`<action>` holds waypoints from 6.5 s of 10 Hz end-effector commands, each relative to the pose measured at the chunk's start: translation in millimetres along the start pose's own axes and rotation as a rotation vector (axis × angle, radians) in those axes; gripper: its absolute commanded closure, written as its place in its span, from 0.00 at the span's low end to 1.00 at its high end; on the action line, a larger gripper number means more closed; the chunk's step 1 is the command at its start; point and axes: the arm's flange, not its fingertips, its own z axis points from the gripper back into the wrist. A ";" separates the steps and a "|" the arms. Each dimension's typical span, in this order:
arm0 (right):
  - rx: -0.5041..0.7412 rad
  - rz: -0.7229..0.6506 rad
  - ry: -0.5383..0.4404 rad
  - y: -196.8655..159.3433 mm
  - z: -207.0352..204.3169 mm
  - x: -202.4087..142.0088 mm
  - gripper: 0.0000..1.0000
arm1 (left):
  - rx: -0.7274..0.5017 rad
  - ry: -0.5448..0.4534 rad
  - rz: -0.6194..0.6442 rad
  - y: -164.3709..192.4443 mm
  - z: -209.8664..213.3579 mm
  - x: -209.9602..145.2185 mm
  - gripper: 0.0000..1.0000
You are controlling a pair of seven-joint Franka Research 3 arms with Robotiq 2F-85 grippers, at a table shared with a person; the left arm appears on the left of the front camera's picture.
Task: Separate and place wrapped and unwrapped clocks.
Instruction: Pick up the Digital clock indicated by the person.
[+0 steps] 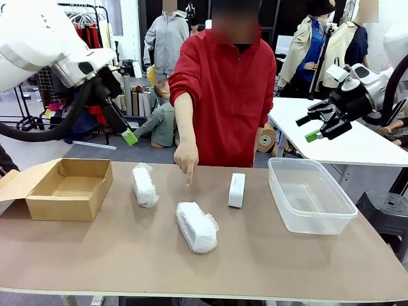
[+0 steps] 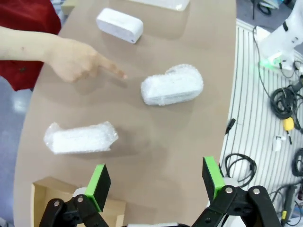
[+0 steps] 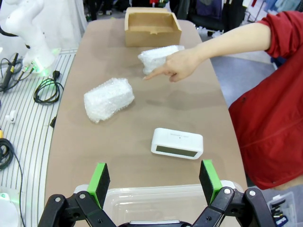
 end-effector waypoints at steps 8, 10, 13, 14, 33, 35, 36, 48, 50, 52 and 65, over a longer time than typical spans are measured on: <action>-0.001 0.000 0.000 0.0 0.5 0.4 0.00 | -0.002 0.001 -0.002 1.4 -2.5 -1.3 0.00; -0.001 0.000 0.000 0.0 0.5 0.4 0.00 | 0.005 0.073 0.132 -19.2 -25.5 15.0 0.00; -0.001 0.000 0.000 0.0 0.5 0.4 0.00 | 0.069 0.110 0.352 -58.3 -42.0 43.9 0.00; -0.001 0.000 0.000 0.0 0.5 0.4 0.00 | 0.086 0.123 0.414 -73.7 -51.8 57.1 0.00; -0.001 0.000 0.000 0.0 0.5 0.4 0.00 | 0.407 0.263 1.194 -161.4 -183.1 123.9 0.00; -0.001 0.000 0.000 0.0 0.5 0.4 0.00 | 0.540 0.204 1.368 -162.5 -195.1 121.4 0.00; -0.001 0.000 0.000 0.0 0.5 0.4 0.00 | 0.564 0.201 1.412 -164.2 -204.7 118.5 0.00; -0.001 0.000 0.000 0.0 0.5 0.4 0.00 | 0.600 0.237 1.534 -157.0 -266.4 98.7 0.00; -0.001 0.000 0.000 0.0 0.5 0.4 0.00 | 0.583 0.225 1.615 -136.0 -259.7 103.4 0.00; -0.001 0.000 0.000 0.0 0.5 0.4 0.00 | 0.594 0.242 1.656 -122.4 -264.5 103.8 0.00; -0.001 0.000 0.000 0.0 0.5 0.4 0.00 | 0.577 0.170 1.719 -89.6 -304.1 93.1 0.00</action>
